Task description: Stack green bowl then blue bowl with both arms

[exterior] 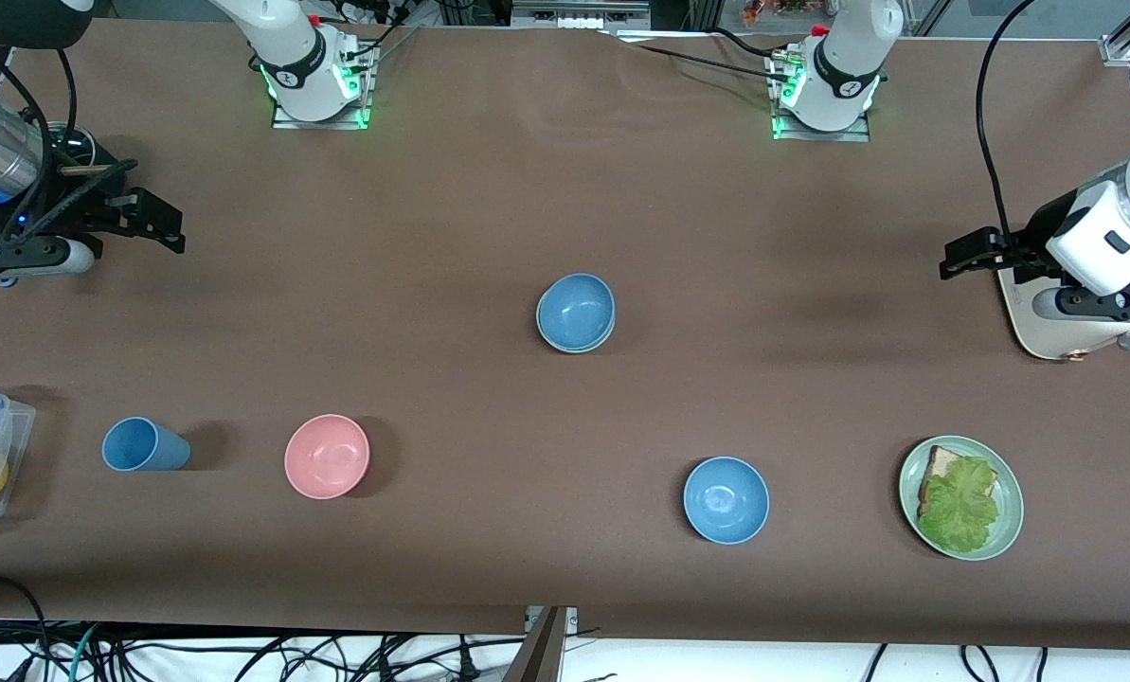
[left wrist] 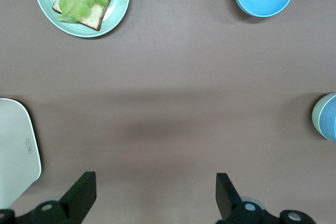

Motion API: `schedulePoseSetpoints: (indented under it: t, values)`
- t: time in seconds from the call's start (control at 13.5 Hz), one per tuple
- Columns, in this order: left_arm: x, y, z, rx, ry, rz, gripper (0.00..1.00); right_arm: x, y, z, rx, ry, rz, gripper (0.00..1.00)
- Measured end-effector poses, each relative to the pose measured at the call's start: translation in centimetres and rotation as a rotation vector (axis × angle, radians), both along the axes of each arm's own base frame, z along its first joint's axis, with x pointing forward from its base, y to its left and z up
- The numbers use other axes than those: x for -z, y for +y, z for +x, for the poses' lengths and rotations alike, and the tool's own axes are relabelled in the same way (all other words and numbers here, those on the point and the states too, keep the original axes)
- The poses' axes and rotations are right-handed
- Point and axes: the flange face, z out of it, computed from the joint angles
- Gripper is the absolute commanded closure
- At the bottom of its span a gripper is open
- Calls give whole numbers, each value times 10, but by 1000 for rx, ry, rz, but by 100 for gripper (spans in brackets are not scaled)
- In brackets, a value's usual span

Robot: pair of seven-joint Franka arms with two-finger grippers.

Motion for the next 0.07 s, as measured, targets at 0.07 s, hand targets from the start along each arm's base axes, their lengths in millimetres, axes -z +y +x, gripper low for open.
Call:
schedulePoseSetpoints:
  t: [0.07]
  values:
    - [0,-1,0,1,0,0,0,0,0,0,0,0,0,0]
